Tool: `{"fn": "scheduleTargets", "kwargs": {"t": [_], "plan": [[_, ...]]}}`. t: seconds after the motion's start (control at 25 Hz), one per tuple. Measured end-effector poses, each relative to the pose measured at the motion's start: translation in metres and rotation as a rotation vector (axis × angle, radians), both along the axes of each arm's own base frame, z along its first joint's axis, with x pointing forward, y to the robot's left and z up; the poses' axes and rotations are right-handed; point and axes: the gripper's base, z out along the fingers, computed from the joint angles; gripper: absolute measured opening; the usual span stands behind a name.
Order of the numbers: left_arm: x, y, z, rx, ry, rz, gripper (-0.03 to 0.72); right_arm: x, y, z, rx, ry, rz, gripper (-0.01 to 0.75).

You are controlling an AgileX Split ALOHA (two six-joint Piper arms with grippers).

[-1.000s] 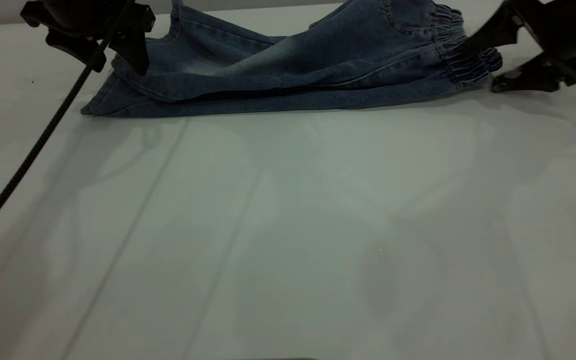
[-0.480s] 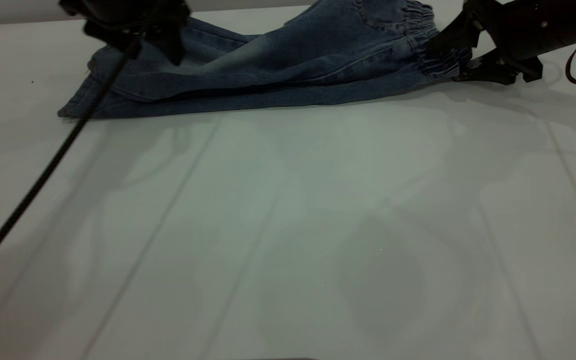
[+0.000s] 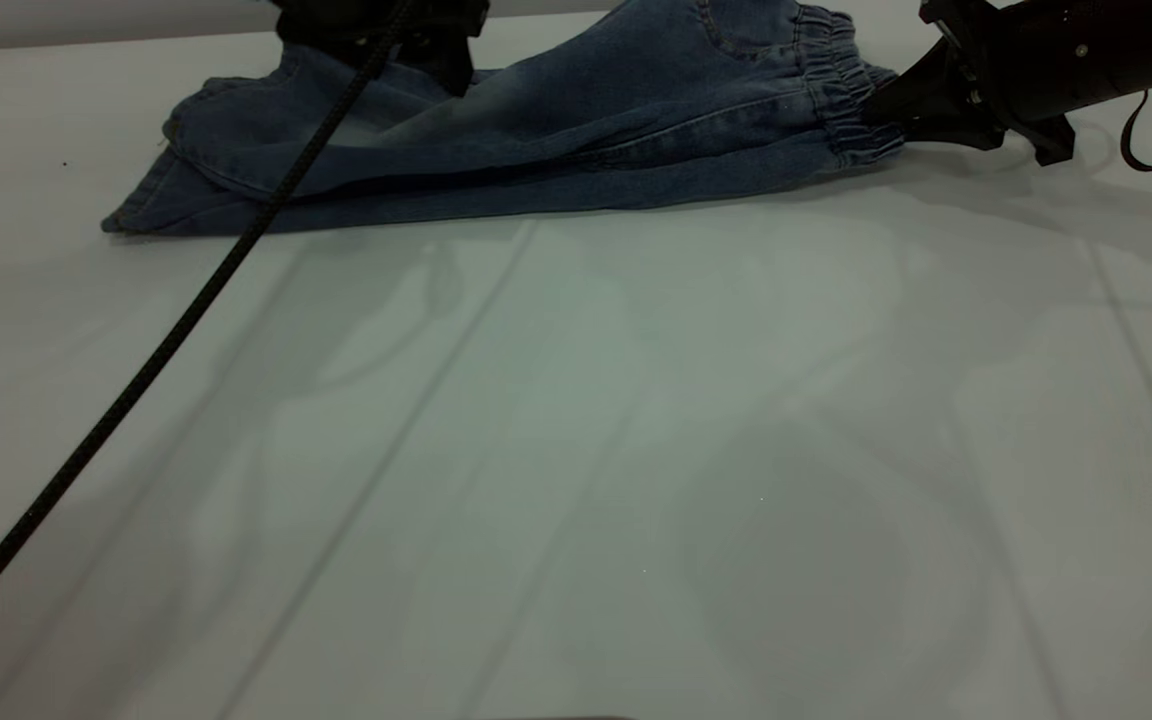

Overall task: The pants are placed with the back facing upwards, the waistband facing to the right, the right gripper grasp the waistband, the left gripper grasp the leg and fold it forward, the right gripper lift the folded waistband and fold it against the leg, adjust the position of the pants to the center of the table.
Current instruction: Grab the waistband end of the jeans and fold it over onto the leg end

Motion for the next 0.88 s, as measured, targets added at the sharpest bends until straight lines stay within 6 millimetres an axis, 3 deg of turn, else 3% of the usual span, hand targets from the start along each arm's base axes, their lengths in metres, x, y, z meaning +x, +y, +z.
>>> {"fn": "scheduleTargets", "kwargs": {"t": [0.16,0.36,0.56,0.76,0.88], "plan": [[0.004,-0.001,-0.012,-0.011,-0.03,0.003,0.507,0.0,-0.003,0.025,0.012,-0.043,0.055,0.056],[0.006,-0.004,-0.042,-0.021,-0.022,0.015,0.507,-0.001,-0.009,0.076,-0.013,-0.127,0.1,0.056],[-0.001,-0.021,-0.064,-0.03,0.005,-0.001,0.507,-0.005,-0.01,0.114,-0.051,-0.181,0.133,0.056],[-0.011,-0.045,-0.064,-0.024,0.003,-0.061,0.507,-0.008,-0.009,0.13,-0.059,-0.211,0.157,0.056],[-0.008,-0.04,-0.046,0.004,0.016,-0.077,0.507,-0.009,-0.008,0.134,-0.071,-0.219,0.171,0.056]]}}
